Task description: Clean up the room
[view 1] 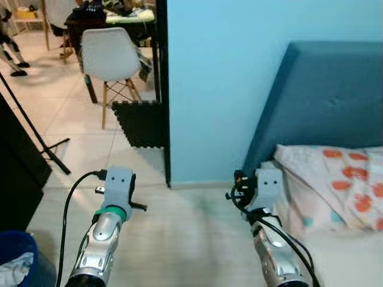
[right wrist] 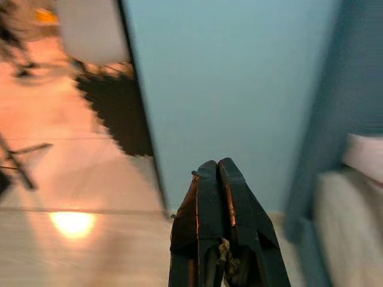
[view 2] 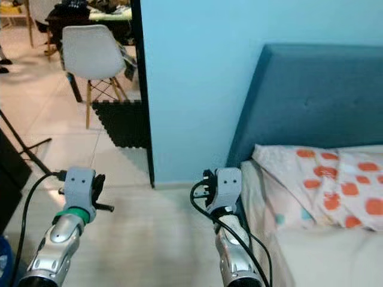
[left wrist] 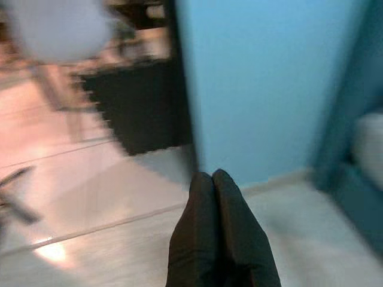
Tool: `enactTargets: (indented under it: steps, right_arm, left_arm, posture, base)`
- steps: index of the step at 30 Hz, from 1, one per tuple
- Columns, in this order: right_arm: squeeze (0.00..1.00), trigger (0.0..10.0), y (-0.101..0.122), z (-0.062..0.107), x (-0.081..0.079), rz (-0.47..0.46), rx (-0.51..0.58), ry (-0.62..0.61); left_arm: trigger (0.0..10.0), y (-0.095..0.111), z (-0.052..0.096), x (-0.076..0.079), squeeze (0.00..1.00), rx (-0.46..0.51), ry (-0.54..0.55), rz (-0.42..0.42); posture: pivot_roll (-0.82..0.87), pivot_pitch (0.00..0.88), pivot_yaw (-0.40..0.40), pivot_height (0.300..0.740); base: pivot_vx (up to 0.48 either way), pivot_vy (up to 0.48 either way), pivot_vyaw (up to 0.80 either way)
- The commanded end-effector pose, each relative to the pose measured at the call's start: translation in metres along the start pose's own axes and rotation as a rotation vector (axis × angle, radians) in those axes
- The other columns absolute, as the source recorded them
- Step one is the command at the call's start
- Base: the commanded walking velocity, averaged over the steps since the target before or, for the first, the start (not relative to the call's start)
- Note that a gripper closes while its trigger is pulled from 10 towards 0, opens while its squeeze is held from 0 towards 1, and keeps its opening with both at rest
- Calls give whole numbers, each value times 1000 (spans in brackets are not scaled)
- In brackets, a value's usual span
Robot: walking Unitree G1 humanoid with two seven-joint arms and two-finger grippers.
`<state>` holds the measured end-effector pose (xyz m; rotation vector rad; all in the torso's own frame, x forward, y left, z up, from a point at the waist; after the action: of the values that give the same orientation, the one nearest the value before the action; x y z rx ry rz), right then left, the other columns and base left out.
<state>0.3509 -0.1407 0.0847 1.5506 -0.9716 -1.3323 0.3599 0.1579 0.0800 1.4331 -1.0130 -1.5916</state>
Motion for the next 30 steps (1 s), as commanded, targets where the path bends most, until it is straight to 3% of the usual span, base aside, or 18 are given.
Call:
enactTargets:
  steps: [1, 11, 15, 30]
  right_arm:
    - [0, 10000, -7, 3, -1, -13, -18, -4]
    - [0, 10000, -8, 3, -1, -15, -20, -5]
    - [0, 10000, -9, 3, -1, -23, -26, -8]
    - [0, 10000, -11, 3, -1, -46, -38, -15]
  left_arm:
    - [10000, -9, 4, -2, 0, -29, 3, 0]
    - [10000, -8, 4, -3, 0, -28, 1, 0]
    - [10000, -10, 4, -2, 0, -44, -4, -4]
    - [10000, -11, 4, 4, 0, -56, -26, -3]
  posture:
    - [1, 0, 16, 740]
    - [1, 0, 18, 740]
    - [1, 0, 17, 740]
    - [1, 0, 17, 740]
  base:
    - [-416, 0, 0]
    - [-391, 0, 0]
    - [0, 0, 0]
    - [0, 0, -770]
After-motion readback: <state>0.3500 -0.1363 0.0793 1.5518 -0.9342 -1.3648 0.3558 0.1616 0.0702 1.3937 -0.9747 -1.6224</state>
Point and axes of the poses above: a point about 5 cm out from each wrist's last joint towards the gripper, its own z axis pointing back from the gripper into the wrist, its own y axis along the axis of the wrist's last joint, x = y × z, the point moved 5 cm from there along -z, pointing out of the wrist towards the gripper, and after that the axes turned 15 degrees about -z, right-handed, at the moved point
